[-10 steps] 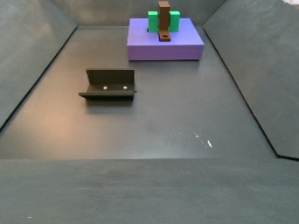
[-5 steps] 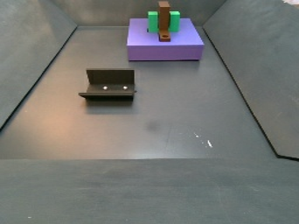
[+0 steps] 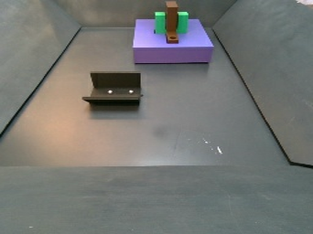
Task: Pick up the red object. Move up. Place the red object on the fixture. Regrasp the red object. Move to above the board. Insert the red object.
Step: Move to above the board, then insert the red object.
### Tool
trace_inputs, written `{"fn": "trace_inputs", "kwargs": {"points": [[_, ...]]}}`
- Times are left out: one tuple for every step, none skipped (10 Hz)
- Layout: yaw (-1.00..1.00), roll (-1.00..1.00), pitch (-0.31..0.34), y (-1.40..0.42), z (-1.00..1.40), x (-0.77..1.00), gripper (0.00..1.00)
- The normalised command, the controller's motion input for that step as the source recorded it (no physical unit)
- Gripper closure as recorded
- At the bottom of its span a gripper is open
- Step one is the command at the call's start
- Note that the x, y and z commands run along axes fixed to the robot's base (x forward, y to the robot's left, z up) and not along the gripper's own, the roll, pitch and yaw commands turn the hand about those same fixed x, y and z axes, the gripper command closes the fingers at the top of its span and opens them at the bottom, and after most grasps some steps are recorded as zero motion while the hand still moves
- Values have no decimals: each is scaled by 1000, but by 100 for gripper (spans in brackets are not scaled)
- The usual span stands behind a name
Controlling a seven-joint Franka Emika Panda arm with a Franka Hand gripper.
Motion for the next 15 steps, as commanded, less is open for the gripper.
{"fn": "trace_inputs", "kwargs": {"points": [[-6,-565,30,25,-2,-42,100],[-4,-360,0,14,-3,-37,100],[-40,0,0,0,-143,-86,100],[0,-37,-3,6,0,0,100],[0,-26,0,71,0,0,100],[-97,-261,0,214,-200,363,100],[-151,-369,-47,243,-386,86,100],[-254,-323,-31,140,-517,-123,100],[-249,-360,-97,71,-417,-20,100],[-206,-333,-76,117,-486,-6,100],[-183,-334,-57,126,-486,-6,100],[0,-171,-91,0,-274,0,100],[0,-286,-91,29,-303,-20,100],[0,-310,-123,143,-463,54,100],[94,-179,-263,154,-531,0,100]]}}
